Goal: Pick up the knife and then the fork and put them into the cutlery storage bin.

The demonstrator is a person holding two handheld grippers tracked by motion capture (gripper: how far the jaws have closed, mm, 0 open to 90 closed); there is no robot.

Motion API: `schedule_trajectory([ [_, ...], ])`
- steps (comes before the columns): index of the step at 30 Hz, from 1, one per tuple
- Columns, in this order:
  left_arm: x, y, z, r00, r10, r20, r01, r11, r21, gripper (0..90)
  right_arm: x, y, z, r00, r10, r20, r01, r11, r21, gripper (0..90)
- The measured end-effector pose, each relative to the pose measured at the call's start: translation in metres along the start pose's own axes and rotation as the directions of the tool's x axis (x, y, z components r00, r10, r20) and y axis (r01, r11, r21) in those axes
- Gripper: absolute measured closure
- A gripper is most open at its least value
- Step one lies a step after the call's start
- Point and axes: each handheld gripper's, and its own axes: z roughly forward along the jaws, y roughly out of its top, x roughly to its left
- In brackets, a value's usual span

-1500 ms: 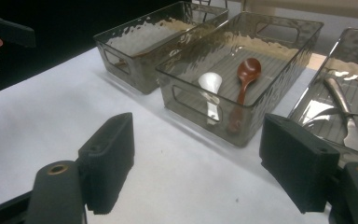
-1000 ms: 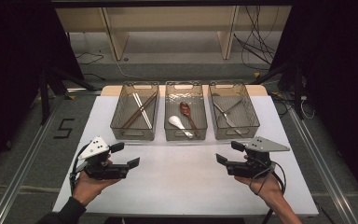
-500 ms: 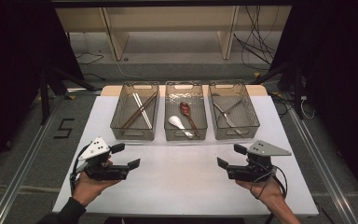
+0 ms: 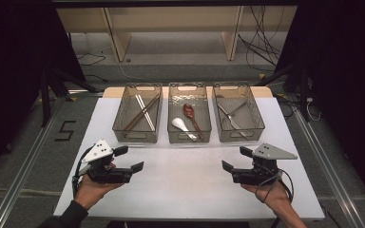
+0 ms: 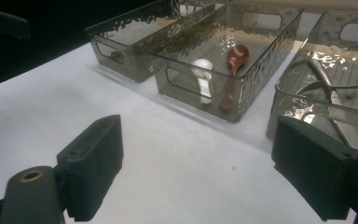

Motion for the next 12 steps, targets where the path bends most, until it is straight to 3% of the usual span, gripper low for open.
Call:
schedule_trajectory([
  [12,0.0004,0.0002,0.0003,1.0000,0.000,0.000,0.000,1.0000,0.001,15.4,-0.0007,-0.0002,0.0009,1.0000,0.001,0.000,-0.001,1.000,0.004,17.5],
])
